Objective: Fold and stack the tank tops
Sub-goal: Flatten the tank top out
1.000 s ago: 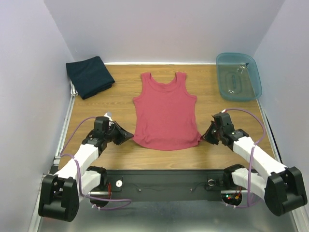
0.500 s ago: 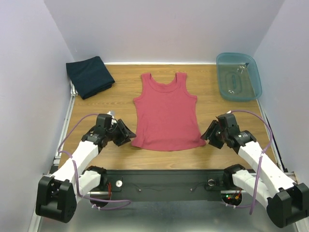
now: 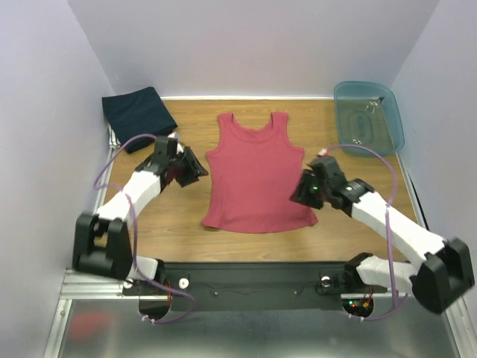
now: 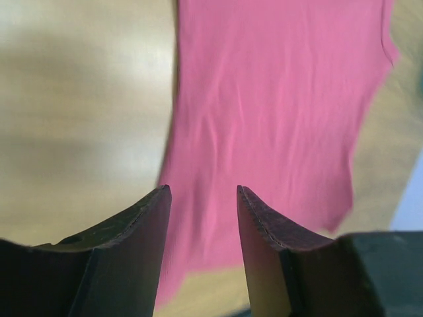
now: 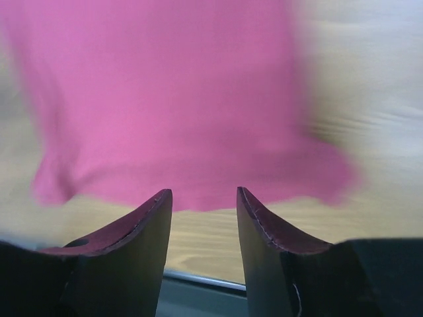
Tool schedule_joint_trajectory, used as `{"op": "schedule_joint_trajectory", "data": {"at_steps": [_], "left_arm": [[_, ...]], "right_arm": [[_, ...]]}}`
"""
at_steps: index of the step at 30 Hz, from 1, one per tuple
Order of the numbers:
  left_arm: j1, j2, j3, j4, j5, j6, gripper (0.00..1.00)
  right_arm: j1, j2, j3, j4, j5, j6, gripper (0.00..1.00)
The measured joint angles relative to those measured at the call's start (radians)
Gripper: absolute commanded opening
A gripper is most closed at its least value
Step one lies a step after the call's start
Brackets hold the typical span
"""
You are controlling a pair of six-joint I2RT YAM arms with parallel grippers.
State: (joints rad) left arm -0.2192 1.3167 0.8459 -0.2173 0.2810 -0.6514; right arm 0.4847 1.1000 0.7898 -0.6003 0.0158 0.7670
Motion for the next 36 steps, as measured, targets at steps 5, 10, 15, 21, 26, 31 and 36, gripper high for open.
{"op": "schedule_joint_trajectory", "data": {"at_steps": [5,10,15,21,26,31,36], "left_arm": [[0.008,0.346,0.227,0.053,-0.050,0.048,0.49],[0.010,0.575,0.405,0.072,-0.073,0.092,0.50],[0.010,0.668,0.497,0.059,-0.090,0.126,0.43],[0.012,0.719,0.566,0.047,-0.128,0.161,0.00],[0.012,0.733,0.598,0.036,-0.135,0.175,0.00],[0.015,0.741,0.619,0.032,-0.136,0.183,0.00],[0.018,0.751,0.623,0.033,-0.134,0.184,0.00]], "right_arm": [[0.297,0.243,0.208,0.088,0.092,0.008,0.48],[0.460,0.439,0.373,0.139,0.138,-0.005,0.48],[0.507,0.557,0.486,0.145,0.173,-0.026,0.48],[0.597,0.729,0.661,0.148,0.206,-0.068,0.48],[0.686,0.872,0.777,0.163,0.233,-0.109,0.48],[0.743,0.952,0.793,0.158,0.290,-0.135,0.49],[0.767,0.991,0.808,0.154,0.372,-0.159,0.49]]}}
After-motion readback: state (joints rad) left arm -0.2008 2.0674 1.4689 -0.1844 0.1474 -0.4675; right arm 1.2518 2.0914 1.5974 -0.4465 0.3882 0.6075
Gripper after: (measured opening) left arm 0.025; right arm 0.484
